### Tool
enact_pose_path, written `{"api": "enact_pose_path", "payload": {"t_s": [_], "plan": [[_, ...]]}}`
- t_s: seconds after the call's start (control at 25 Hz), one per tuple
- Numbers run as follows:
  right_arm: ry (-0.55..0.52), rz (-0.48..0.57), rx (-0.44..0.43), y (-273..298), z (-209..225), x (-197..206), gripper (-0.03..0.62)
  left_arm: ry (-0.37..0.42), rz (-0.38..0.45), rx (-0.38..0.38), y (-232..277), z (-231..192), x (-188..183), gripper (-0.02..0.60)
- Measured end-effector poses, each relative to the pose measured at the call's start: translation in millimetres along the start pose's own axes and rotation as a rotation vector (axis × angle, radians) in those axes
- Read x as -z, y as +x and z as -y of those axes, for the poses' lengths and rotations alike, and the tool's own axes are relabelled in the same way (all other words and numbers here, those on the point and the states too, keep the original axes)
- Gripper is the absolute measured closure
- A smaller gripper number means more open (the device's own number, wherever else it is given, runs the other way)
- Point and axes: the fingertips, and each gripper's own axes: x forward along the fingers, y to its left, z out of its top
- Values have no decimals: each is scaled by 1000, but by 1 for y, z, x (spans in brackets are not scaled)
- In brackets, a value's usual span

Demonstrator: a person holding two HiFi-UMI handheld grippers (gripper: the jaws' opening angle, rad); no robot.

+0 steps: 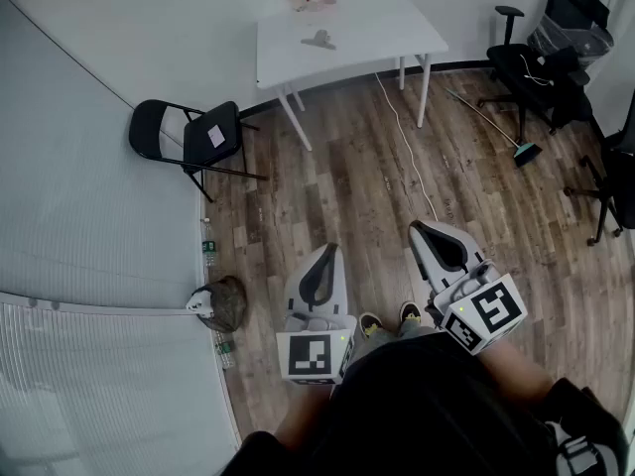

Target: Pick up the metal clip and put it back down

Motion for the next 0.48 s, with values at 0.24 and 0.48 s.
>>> {"api": "enact_pose_path", "payload": {"t_s": [0.24, 0.48], "plan": [[-9, -1, 5, 7, -4, -2, 576, 5, 4, -23, -4, -11, -4, 560], [-46, 10, -29, 22, -24, -4, 574, -23, 17, -30, -16, -32, -4, 560]]}}
